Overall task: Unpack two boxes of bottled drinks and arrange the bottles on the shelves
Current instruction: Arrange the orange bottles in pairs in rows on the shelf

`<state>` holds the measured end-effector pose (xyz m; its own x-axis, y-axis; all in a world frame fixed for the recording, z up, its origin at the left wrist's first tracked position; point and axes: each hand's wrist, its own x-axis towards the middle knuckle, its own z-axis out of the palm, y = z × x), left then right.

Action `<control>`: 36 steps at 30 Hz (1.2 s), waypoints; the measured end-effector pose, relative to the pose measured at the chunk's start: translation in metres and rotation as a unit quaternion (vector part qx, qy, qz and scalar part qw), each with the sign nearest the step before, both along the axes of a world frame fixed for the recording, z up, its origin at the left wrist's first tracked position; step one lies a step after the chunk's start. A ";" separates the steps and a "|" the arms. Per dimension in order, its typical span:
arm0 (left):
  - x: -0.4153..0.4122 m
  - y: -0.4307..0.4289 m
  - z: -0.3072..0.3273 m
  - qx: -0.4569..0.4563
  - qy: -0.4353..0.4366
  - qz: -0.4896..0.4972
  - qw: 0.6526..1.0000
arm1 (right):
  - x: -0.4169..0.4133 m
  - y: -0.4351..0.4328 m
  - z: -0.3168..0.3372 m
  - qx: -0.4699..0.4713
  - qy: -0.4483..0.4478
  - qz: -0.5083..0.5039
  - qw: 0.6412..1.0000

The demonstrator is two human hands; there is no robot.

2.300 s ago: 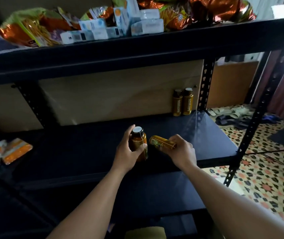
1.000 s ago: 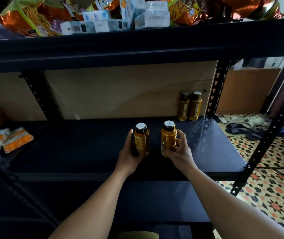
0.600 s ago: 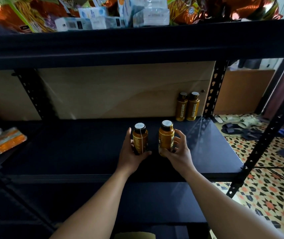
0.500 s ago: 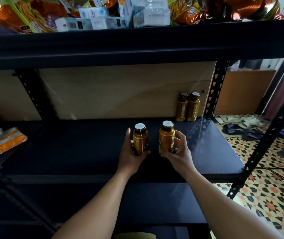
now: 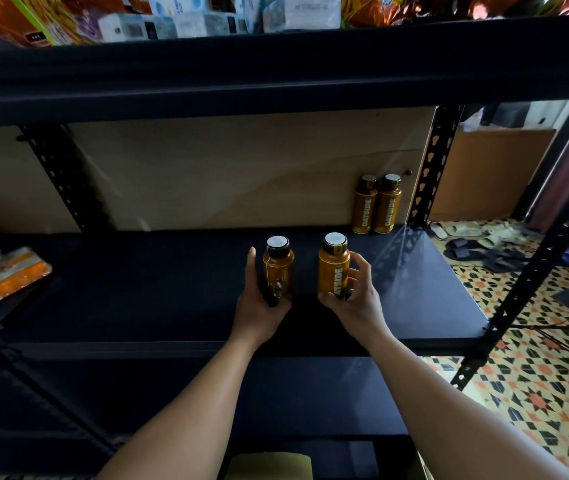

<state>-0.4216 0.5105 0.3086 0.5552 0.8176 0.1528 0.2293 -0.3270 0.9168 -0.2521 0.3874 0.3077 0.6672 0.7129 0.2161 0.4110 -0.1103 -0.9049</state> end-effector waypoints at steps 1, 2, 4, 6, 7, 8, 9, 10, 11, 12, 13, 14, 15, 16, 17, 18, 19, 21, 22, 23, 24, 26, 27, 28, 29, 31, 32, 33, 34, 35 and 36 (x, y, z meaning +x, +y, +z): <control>0.000 0.000 0.000 -0.004 -0.001 -0.003 1.000 | 0.000 -0.001 0.000 -0.001 0.000 0.003 1.000; 0.001 0.000 0.001 -0.007 -0.003 0.000 1.000 | 0.000 -0.001 0.000 -0.004 -0.002 0.006 1.000; 0.002 -0.002 0.006 -0.009 -0.008 0.018 1.000 | -0.001 -0.001 0.001 -0.007 -0.001 0.010 1.000; 0.003 -0.003 0.006 -0.003 0.005 0.030 1.000 | 0.000 -0.001 0.002 -0.010 0.004 0.010 1.000; 0.003 -0.002 0.005 0.003 0.013 0.025 1.000 | 0.001 -0.001 0.002 -0.011 0.005 0.010 1.000; 0.004 0.000 0.004 0.006 0.017 0.015 1.000 | 0.001 -0.001 0.002 -0.011 0.006 0.011 1.000; 0.004 0.001 0.003 0.001 0.018 0.004 1.000 | 0.001 -0.001 0.002 -0.011 0.006 0.010 1.000; 0.004 0.002 0.002 -0.007 0.020 -0.003 1.000 | 0.001 0.000 0.001 -0.010 0.008 0.010 1.000; 0.004 0.002 0.003 -0.011 0.020 -0.006 1.000 | 0.001 0.000 0.001 -0.009 0.009 0.011 1.000; 0.004 0.001 0.004 -0.015 0.016 -0.005 1.000 | 0.002 0.000 0.001 -0.009 0.009 0.011 1.000; 0.004 0.000 0.005 -0.018 0.007 0.001 1.000 | 0.001 0.000 0.001 -0.010 0.008 0.012 1.000; 0.004 -0.001 0.006 -0.019 0.000 0.009 1.000 | 0.002 0.000 0.000 -0.012 0.007 0.013 1.000; 0.004 -0.001 0.006 -0.018 -0.001 0.012 1.000 | 0.002 0.000 0.000 -0.013 0.007 0.013 1.000; 0.004 -0.001 0.006 -0.015 0.005 0.009 1.000 | 0.002 0.000 0.000 -0.013 0.008 0.012 1.000; 0.004 -0.001 0.005 -0.011 0.010 0.003 1.000 | 0.002 0.000 0.000 -0.014 0.009 0.011 1.000; 0.004 0.001 0.004 -0.009 0.013 -0.002 1.000 | 0.001 0.000 0.000 -0.016 0.008 0.011 1.000; 0.004 0.001 0.003 -0.011 0.012 -0.006 1.000 | 0.001 0.000 0.000 -0.018 0.006 0.011 1.000; 0.003 0.001 0.004 -0.019 0.012 -0.013 1.000 | 0.001 0.000 0.001 -0.020 0.002 0.011 1.000; 0.003 0.001 0.005 -0.024 0.010 -0.011 1.000 | 0.001 0.001 0.000 -0.020 0.001 0.010 1.000; 0.004 0.000 0.006 -0.028 0.009 -0.006 1.000 | 0.001 0.001 0.000 -0.020 0.001 0.009 1.000; 0.005 -0.002 0.008 -0.029 0.007 -0.002 1.000 | 0.001 0.001 -0.001 -0.020 0.000 0.008 1.000; 0.008 -0.002 0.008 -0.024 0.008 0.002 1.000 | 0.001 0.001 -0.001 -0.023 -0.005 0.007 1.000; 0.008 -0.001 0.008 -0.022 0.012 0.000 1.000 | 0.001 0.001 -0.001 -0.025 -0.007 0.007 1.000; 0.008 0.000 0.008 -0.020 0.015 -0.005 1.000 | 0.001 0.001 -0.001 -0.026 -0.008 0.007 1.000; 0.007 0.001 0.008 -0.020 0.016 -0.011 1.000 | 0.001 0.001 -0.001 -0.026 -0.008 0.007 1.000; 0.004 0.004 0.008 -0.024 0.017 -0.026 0.999 | 0.001 0.001 -0.001 -0.026 -0.005 0.007 1.000; 0.002 0.005 0.008 -0.029 0.018 -0.031 0.999 | 0.001 0.001 -0.001 -0.026 -0.004 0.006 1.000; 0.001 0.006 0.009 -0.033 0.019 -0.035 0.999 | 0.001 0.001 -0.001 -0.026 -0.004 0.006 1.000; 0.000 0.006 0.009 -0.036 0.018 -0.036 0.999 | 0.001 0.001 -0.002 -0.026 -0.004 0.005 1.000; 0.000 0.006 0.009 -0.035 0.018 -0.032 0.999 | 0.001 0.001 -0.002 -0.025 -0.004 0.005 1.000; 0.000 0.006 0.008 -0.031 0.016 -0.025 0.999 | 0.002 0.001 -0.002 -0.024 -0.003 0.004 1.000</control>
<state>-0.4220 0.5164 0.3166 0.6000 0.7956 0.0838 0.2443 -0.2819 0.9278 -0.2506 0.3884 0.3061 0.6603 0.7279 0.1849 0.4174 -0.1511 -0.8961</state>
